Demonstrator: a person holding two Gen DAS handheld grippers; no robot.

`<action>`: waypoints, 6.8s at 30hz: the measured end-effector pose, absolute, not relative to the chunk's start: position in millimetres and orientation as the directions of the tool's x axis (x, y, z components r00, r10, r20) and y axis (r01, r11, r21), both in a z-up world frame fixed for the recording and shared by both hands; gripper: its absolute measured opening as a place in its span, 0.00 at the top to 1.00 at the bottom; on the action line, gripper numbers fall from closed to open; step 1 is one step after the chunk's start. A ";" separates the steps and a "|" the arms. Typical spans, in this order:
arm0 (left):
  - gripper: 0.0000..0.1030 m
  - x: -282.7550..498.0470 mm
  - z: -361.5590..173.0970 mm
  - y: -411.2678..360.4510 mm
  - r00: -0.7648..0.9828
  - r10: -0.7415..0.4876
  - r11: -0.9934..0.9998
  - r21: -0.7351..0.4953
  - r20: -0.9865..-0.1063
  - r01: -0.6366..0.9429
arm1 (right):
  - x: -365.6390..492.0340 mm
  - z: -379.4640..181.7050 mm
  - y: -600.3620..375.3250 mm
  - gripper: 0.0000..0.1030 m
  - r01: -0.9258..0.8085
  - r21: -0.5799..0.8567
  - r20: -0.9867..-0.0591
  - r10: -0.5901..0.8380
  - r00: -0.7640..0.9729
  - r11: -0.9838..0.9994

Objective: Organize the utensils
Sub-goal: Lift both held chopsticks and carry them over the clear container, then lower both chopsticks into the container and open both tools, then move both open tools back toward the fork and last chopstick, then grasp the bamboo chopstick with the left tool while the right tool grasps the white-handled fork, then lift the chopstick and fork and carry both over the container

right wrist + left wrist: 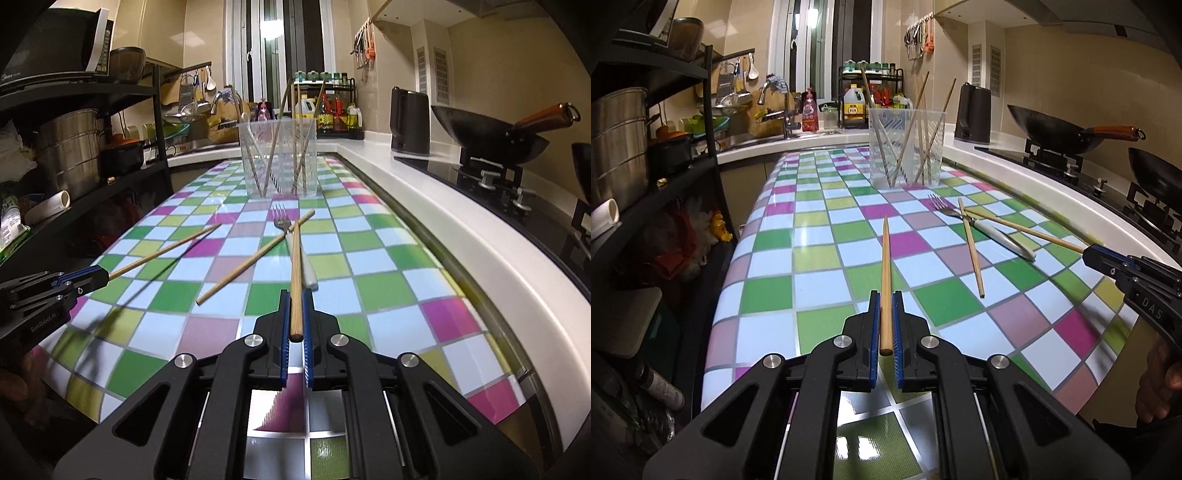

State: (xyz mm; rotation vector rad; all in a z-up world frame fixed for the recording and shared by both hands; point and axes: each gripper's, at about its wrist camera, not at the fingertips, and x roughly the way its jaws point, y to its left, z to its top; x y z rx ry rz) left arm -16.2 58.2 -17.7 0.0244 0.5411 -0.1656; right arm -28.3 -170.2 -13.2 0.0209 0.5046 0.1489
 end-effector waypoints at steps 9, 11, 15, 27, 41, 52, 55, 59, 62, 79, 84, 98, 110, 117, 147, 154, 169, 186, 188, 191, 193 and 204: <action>0.94 -21.1 7.0 63.0 0.883 -0.150 0.987 -0.022 -0.445 0.157 | -33.5 21.6 -169.2 0.94 -0.138 0.009 -0.416 0.129 0.900 0.990; 0.94 -23.1 13.5 63.6 0.894 -0.152 0.987 -0.015 -0.422 0.162 | -34.1 27.4 -168.9 0.94 -0.135 -0.002 -0.405 0.123 0.906 0.991; 0.94 -22.8 26.3 66.0 0.907 -0.160 0.986 -0.022 -0.390 0.164 | -34.9 42.7 -170.1 0.94 -0.135 -0.008 -0.376 0.122 0.919 0.991; 0.94 3.6 87.3 73.4 0.947 -0.186 0.982 -0.036 -0.260 0.183 | -15.6 101.1 -174.1 0.94 -0.133 -0.040 -0.275 0.117 0.954 0.990; 0.94 81.8 156.0 88.0 0.925 -0.258 0.964 -0.141 -0.278 0.227 | 64.0 172.0 -182.9 0.94 -0.189 0.017 -0.289 0.186 0.939 0.982; 0.94 157.1 202.4 74.5 0.886 -0.312 0.950 -0.127 -0.343 0.286 | 145.2 231.6 -163.8 0.94 -0.253 -0.025 -0.401 0.222 0.889 0.967; 0.94 180.2 224.2 70.9 0.886 -0.323 0.946 -0.131 -0.332 0.295 | 169.8 255.7 -160.3 0.94 -0.279 -0.012 -0.409 0.250 0.878 0.960; 0.94 207.7 255.6 66.7 0.901 -0.325 0.945 -0.136 -0.287 0.298 | 200.3 284.0 -157.9 0.94 -0.292 0.003 -0.384 0.271 0.883 0.956; 0.94 228.1 274.4 62.6 0.914 -0.335 0.940 -0.148 -0.229 0.307 | 221.6 292.7 -153.7 0.94 -0.293 -0.009 -0.374 0.269 0.888 0.956; 0.94 343.8 180.8 27.6 0.844 -0.322 0.947 -0.160 -0.429 0.280 | 309.9 205.6 -143.0 0.94 -0.288 0.010 -0.542 0.247 0.803 0.958; 0.87 353.9 171.3 22.9 0.819 -0.321 0.947 -0.153 -0.475 0.283 | 312.9 193.6 -142.0 0.88 -0.276 0.001 -0.577 0.226 0.785 0.961; 0.68 258.6 208.6 42.9 0.883 -0.322 0.946 -0.143 -0.340 0.290 | 216.0 217.3 -172.7 0.78 -0.229 0.005 -0.468 0.205 0.860 0.973; 0.81 128.6 85.3 32.3 0.826 -0.348 0.936 -0.124 -0.444 0.328 | 92.6 85.7 -177.2 0.78 -0.183 0.084 -0.500 0.200 0.843 0.980; 0.81 87.2 6.5 23.7 0.762 -0.305 0.952 -0.156 -0.571 0.265 | 76.2 -7.3 -167.6 0.78 -0.158 0.082 -0.656 0.173 0.735 0.984; 0.94 69.7 -46.1 -28.9 0.646 -0.257 0.956 -0.091 -0.718 0.280 | 86.5 -36.1 -166.3 0.83 -0.163 0.073 -0.702 0.167 0.692 0.984; 0.92 68.6 -46.4 -11.2 0.660 -0.242 0.963 -0.094 -0.711 0.252 | 72.8 -30.3 -164.6 0.83 -0.147 0.072 -0.674 0.157 0.722 0.986; 0.95 49.5 -47.5 50.6 0.674 -0.240 0.969 -0.127 -0.699 0.214 | 72.4 -35.2 -189.0 0.83 -0.027 0.058 -0.670 0.060 0.740 0.998; 0.94 38.1 -51.4 59.2 0.750 -0.150 0.989 -0.087 -0.644 0.123 | 51.1 -45.9 -166.0 0.74 -0.030 0.062 -0.664 0.063 0.745 0.998; 0.94 37.0 -52.2 57.5 0.762 -0.142 0.990 -0.075 -0.632 0.122 | 48.4 -46.6 -165.8 0.74 -0.023 0.054 -0.657 0.053 0.752 0.998; 0.94 37.1 -53.0 57.2 0.771 -0.139 0.990 -0.074 -0.621 0.118 | 46.0 -47.6 -167.8 0.75 -0.010 0.062 -0.645 0.048 0.763 0.998; 0.94 37.4 -53.5 56.0 0.777 -0.131 0.991 -0.066 -0.616 0.115 | 45.9 -48.4 -168.3 0.75 -0.008 0.063 -0.638 0.047 0.769 0.998; 0.94 36.0 -56.9 46.5 0.813 -0.099 0.994 -0.018 -0.574 0.108 | 52.9 -50.4 -167.5 0.78 0.012 0.059 -0.624 0.028 0.781 0.998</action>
